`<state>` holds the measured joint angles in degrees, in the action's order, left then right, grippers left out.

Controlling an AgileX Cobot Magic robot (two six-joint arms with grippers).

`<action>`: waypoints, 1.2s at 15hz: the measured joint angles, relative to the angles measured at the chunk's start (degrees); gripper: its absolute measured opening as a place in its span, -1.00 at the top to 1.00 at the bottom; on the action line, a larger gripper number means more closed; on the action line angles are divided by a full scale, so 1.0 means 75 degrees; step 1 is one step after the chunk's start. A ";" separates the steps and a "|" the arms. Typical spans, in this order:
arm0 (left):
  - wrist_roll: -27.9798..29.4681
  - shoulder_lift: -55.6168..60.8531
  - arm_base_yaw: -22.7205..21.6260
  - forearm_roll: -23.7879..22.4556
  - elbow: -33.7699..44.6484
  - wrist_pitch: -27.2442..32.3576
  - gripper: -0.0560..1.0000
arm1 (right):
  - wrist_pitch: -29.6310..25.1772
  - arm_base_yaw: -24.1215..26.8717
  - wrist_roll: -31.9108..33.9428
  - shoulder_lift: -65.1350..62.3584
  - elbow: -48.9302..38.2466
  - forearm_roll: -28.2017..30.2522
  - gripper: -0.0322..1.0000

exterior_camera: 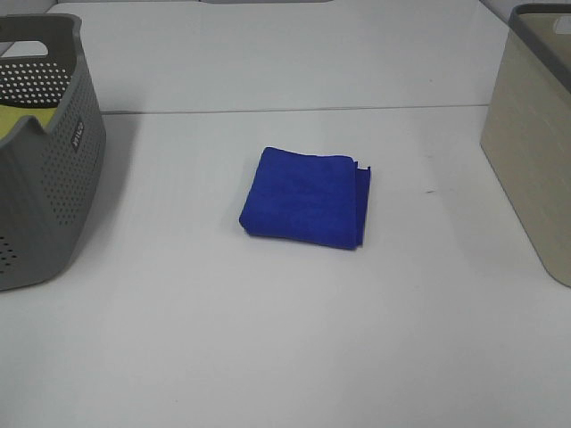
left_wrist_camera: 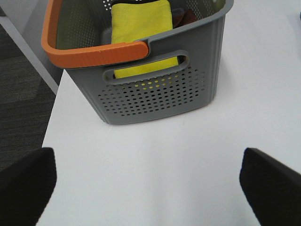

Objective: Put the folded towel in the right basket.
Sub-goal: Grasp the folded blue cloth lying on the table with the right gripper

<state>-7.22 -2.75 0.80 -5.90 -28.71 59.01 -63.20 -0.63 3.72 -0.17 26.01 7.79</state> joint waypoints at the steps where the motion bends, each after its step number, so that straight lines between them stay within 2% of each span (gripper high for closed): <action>1: 0.0000 0.0000 0.0000 0.0000 0.0000 0.0000 -0.97 | 0.0000 0.0000 0.0000 0.0000 0.0000 0.0000 -0.89; 14: 0.0000 0.0000 0.0000 0.0000 0.0000 0.0000 -0.97 | 0.0000 0.0000 -0.0015 0.0000 0.0000 0.0000 -0.89; 18: 0.0000 0.0000 0.0000 0.0000 0.0000 0.0000 -0.97 | 0.0000 0.0000 -0.0298 0.0000 0.0000 -0.0023 -0.89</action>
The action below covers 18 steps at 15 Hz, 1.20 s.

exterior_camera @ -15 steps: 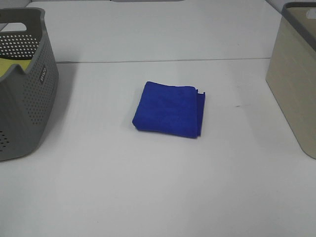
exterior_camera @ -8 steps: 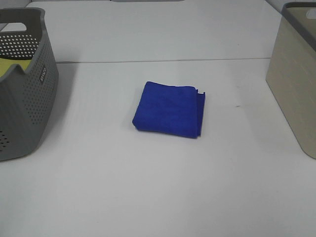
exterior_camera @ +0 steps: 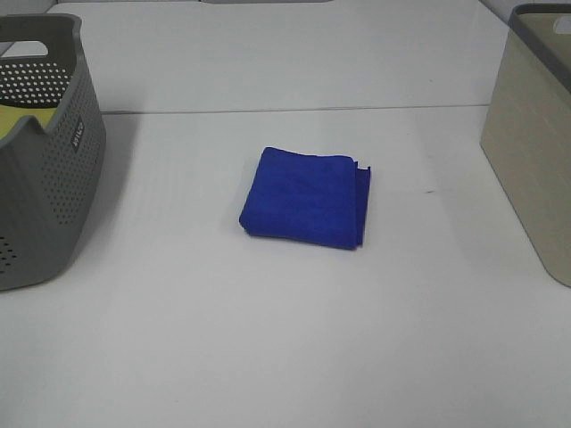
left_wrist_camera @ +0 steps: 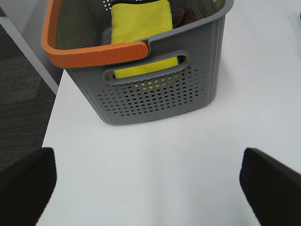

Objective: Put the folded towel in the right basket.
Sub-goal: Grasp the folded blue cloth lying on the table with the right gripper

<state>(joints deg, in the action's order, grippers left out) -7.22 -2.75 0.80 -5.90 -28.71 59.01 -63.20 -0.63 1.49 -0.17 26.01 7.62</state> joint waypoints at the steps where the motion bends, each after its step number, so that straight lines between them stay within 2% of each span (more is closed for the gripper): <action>1: 0.0000 0.0000 0.0000 0.0000 0.0000 0.0000 -0.97 | 0.0000 0.0000 -0.0053 0.0000 0.0000 0.0000 -0.89; 6: 0.0000 0.0000 0.0000 0.0000 0.0000 0.0000 -0.97 | 0.0000 0.0000 -0.0084 0.0000 0.0000 -0.0031 -0.89; 11: 0.0000 0.0000 0.0000 0.0000 0.0000 0.0000 -0.97 | 0.0000 0.0000 -0.1131 0.0000 0.0000 -0.0924 -0.89; 18: 0.0000 0.0000 0.0000 0.0000 0.0000 0.0000 -0.97 | 0.0000 0.0000 -0.1192 0.0000 0.0000 -0.1016 -0.89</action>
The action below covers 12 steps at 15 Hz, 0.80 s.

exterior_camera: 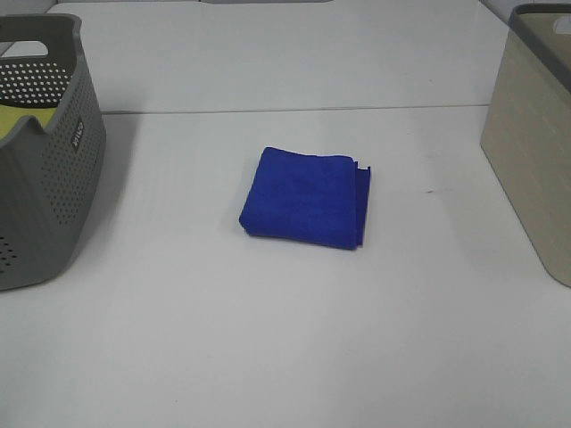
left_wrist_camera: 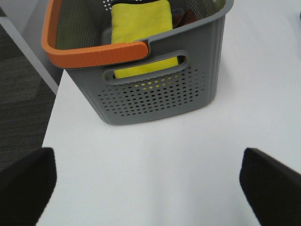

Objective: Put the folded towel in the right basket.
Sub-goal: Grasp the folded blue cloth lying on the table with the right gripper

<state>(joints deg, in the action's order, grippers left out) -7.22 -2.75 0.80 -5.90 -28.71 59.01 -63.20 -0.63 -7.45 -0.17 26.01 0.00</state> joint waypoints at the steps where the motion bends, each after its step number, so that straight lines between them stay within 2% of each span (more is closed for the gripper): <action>1: 0.0000 0.0000 0.0000 0.0000 0.0000 0.0000 -0.97 | 0.0000 0.0000 0.0000 0.0000 0.0000 0.0000 -0.89; 9: 0.0000 0.0000 0.0000 0.0000 0.0000 -0.0008 -0.97 | 0.0000 0.0000 0.0008 0.0000 0.0008 -0.0038 -0.89; 12: 0.0000 0.0000 0.0000 0.0000 0.0000 -0.0008 -0.97 | 0.0038 0.0000 0.0008 0.0076 0.0550 -0.0130 -0.89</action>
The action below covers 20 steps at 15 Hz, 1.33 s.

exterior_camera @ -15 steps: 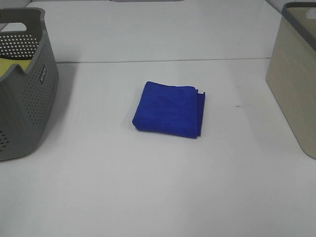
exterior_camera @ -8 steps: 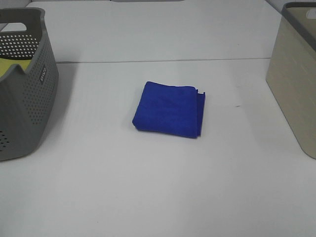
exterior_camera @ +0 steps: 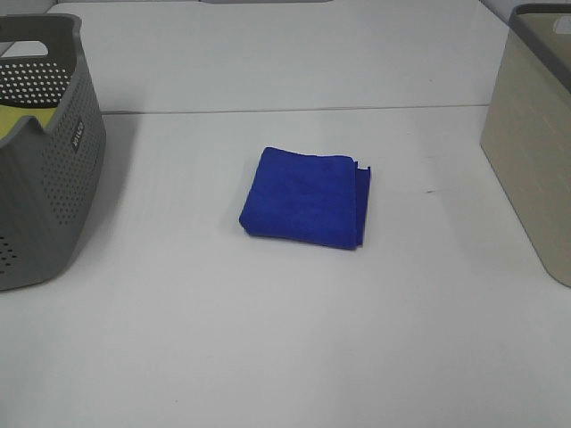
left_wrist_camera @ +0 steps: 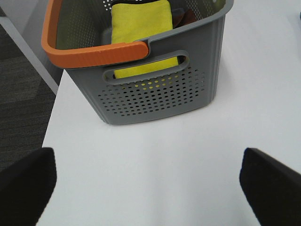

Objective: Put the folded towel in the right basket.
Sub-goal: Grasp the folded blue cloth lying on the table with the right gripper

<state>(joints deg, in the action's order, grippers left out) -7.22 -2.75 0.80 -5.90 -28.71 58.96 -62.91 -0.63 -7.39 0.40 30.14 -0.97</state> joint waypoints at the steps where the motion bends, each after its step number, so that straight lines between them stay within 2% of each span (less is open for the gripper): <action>1: 0.0000 0.0000 0.0000 0.0000 0.0000 0.0000 -0.97 | 0.0092 0.0000 0.0000 0.0229 0.0344 -0.0008 -0.89; 7: 0.0000 0.0000 0.0000 0.0000 0.0000 0.0000 -0.97 | 0.0917 0.0000 0.0000 0.3224 0.2903 -0.0053 -0.89; 10: 0.0000 0.0000 0.0000 0.0000 0.0000 0.0000 -0.97 | 0.0970 0.0000 0.0000 0.4683 0.4011 -0.0718 -0.89; 11: 0.0000 0.0000 0.0000 0.0000 0.0000 0.0000 -0.97 | 0.0978 0.0000 -0.0008 0.5508 0.4469 -0.1604 -0.89; 14: 0.0000 0.0000 0.0000 0.0000 0.0000 0.0000 -0.97 | 0.0978 0.0000 -0.0550 0.7128 0.4683 -0.3858 -0.89; 16: 0.0000 0.0000 0.0000 0.0000 0.0000 0.0000 -0.97 | 0.0993 0.0000 -0.1161 0.8197 0.4683 -0.5187 -0.89; 17: 0.0000 0.0000 0.0000 0.0000 0.0000 0.0000 -0.97 | 0.1001 0.0000 -0.1383 0.8472 0.4683 -0.5546 -0.89; 19: 0.0000 0.0000 0.0000 0.0000 0.0000 0.0000 -0.97 | 0.1024 0.0000 -0.2429 0.9656 0.4683 -0.6791 -0.89; 20: 0.0000 0.0000 0.0000 0.0000 0.0000 0.0000 -0.97 | 0.1039 0.0000 -0.3025 1.0367 0.4683 -0.7173 -0.88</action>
<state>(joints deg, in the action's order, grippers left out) -7.22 -2.75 0.80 -5.90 -28.71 58.96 -55.12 -0.63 -30.08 78.15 65.26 -54.77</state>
